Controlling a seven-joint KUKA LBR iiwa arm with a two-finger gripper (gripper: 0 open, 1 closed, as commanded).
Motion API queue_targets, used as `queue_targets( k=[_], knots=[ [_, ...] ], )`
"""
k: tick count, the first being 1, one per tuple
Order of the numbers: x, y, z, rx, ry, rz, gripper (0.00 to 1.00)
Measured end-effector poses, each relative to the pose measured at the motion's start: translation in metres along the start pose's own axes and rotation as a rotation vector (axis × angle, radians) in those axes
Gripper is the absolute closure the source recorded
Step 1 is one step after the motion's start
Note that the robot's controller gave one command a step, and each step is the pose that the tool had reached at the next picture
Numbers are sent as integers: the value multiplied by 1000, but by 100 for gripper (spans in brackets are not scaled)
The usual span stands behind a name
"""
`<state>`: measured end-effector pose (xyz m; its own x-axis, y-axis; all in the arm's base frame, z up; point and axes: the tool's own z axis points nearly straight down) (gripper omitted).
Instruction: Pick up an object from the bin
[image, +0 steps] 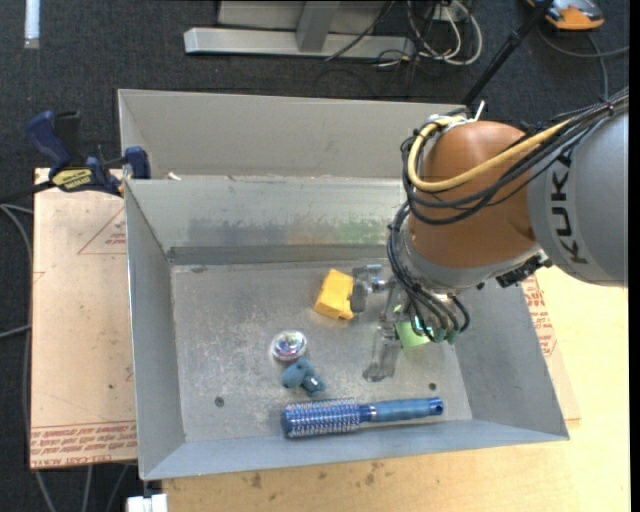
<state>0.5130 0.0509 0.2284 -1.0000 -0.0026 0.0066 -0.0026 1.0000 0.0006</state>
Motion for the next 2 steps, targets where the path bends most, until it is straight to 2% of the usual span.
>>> queue_targets(
  k=[1, 2],
  knots=[
    [25, 1, 155, 1, -34, -338, 0],
    [15, -1, 127, 1, -12, -328, 0]
  ],
)
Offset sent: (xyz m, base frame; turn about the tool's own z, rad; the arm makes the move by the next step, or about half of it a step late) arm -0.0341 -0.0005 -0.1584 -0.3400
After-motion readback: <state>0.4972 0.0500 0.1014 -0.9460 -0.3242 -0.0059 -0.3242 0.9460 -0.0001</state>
